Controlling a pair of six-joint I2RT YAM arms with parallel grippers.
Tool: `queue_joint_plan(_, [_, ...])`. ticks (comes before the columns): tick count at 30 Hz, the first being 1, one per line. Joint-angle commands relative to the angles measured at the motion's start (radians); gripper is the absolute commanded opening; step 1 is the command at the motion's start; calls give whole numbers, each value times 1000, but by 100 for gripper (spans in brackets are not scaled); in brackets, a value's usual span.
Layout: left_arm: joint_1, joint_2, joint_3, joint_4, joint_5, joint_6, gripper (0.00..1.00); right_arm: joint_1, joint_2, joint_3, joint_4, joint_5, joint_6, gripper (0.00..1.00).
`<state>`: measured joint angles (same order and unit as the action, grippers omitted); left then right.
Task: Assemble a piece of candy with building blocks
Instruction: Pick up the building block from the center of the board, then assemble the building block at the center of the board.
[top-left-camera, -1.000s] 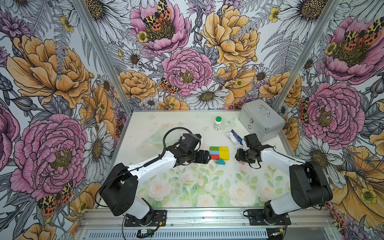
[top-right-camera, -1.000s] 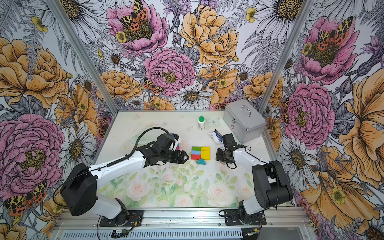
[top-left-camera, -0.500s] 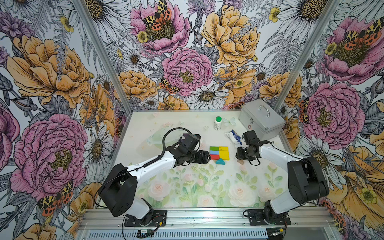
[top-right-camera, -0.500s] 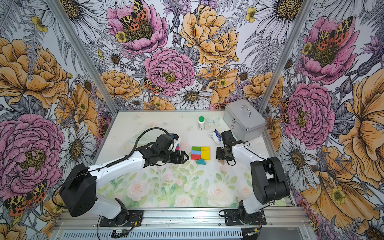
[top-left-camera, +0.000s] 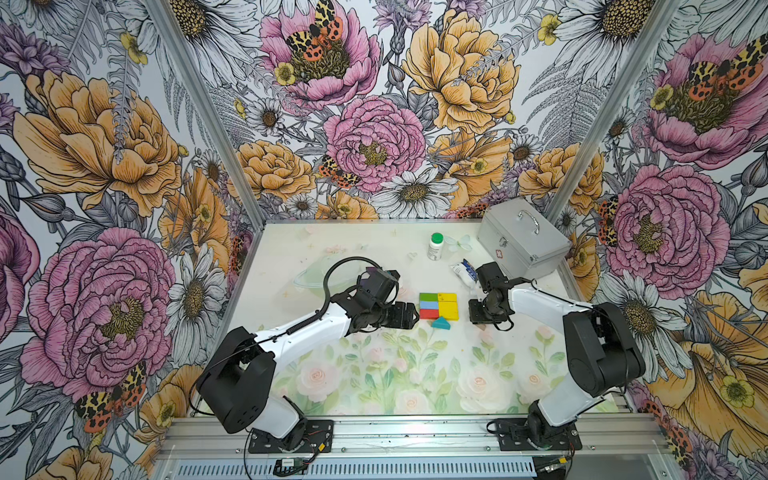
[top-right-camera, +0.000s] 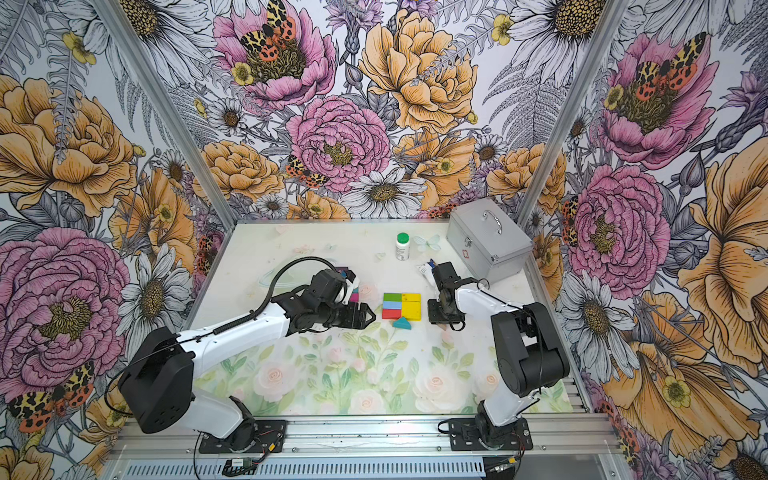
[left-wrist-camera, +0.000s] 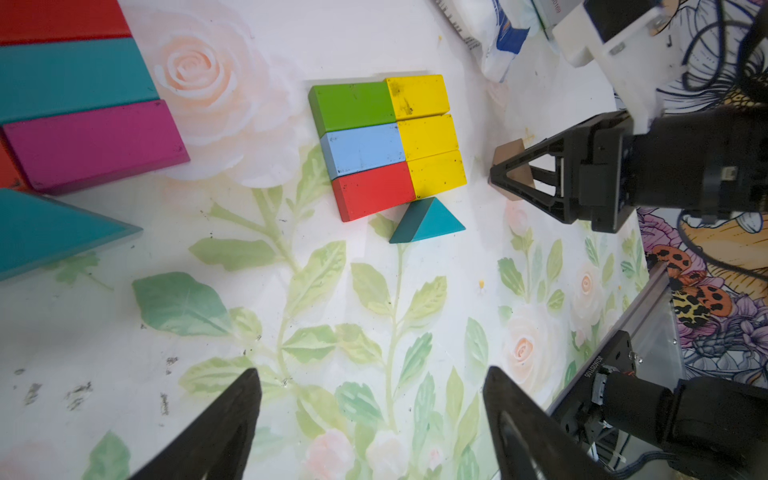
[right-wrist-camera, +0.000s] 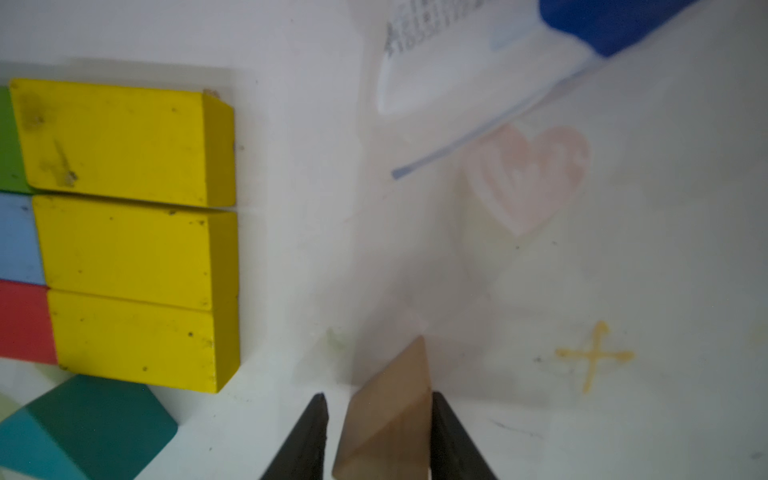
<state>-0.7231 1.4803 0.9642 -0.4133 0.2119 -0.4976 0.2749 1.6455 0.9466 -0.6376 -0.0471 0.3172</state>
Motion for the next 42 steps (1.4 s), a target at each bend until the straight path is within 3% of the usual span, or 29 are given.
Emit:
queue_joint_plan(1, [11, -41, -21, 17, 21, -5, 84, 8, 10, 29, -14, 37, -10, 35])
queue_joint_plan(10, [15, -52, -28, 17, 20, -8, 84, 20, -1, 42, -28, 43, -20, 26])
queue_joint_plan(15, [18, -60, -36, 15, 27, -10, 83, 37, -17, 142, -96, 59, -79, 25])
queue_joint_plan(29, [54, -177, -96, -17, 26, -89, 83, 133, 311, 693, -233, 111, -569, 27])
queue_joint_plan(42, [83, -143, -70, -43, 38, -88, 83, 161, 497, 844, -233, 141, -888, 28])
